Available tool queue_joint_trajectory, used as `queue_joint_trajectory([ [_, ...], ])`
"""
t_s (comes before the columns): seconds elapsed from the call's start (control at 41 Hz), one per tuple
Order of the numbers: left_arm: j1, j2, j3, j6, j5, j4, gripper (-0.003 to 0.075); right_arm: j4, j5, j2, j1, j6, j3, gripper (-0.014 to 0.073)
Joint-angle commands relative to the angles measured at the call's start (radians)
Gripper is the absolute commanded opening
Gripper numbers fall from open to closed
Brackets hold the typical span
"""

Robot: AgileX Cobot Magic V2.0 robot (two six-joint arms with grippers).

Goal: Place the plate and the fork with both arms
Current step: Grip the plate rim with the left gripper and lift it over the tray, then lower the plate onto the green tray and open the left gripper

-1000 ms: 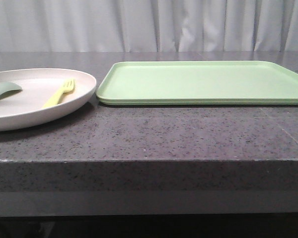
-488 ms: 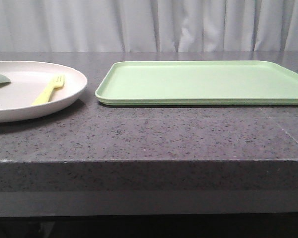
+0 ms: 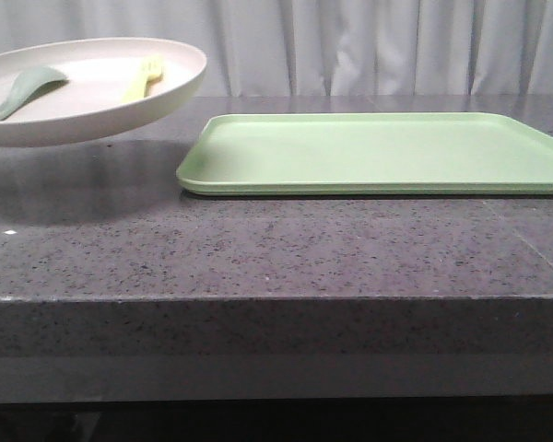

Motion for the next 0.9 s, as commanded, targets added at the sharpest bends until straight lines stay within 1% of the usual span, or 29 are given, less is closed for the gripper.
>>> queue_joint_trajectory([
  [0.0,-0.072,-0.017,-0.091,-0.069,-0.032,-0.033,-0.0018,-0.004,-0.068,0.005,0.000,0.000,-0.035,0.0654],
  [0.122,-0.165,0.047,-0.195,-0.164,-0.030,0.042,-0.0018,-0.004,-0.068,0.005,0.000,0.000,-0.035,0.0654],
  [0.39,-0.357,0.236,-0.416,-0.271,-0.030,0.048,-0.0018,-0.004,-0.068,0.005,0.002,0.000,-0.035,0.0654],
  [0.488,-0.420,0.314,-0.506,-0.309,-0.033,0.048,-0.0018,-0.004,-0.068,0.005,0.022,0.000,-0.035,0.0654],
  [0.659,-0.505,0.434,-0.657,-0.365,-0.032,0.050,-0.0018,-0.004,-0.068,0.005,0.058,0.000,-0.035,0.0654],
  [0.805,-0.554,0.517,-0.761,-0.414,-0.032,0.054,-0.0018,-0.004,-0.068,0.005,0.071,0.000,-0.035,0.0654],
  [0.878,-0.574,0.548,-0.805,-0.447,-0.032,0.080,-0.0018,-0.004,-0.068,0.005,0.071,0.000,-0.035,0.0654],
])
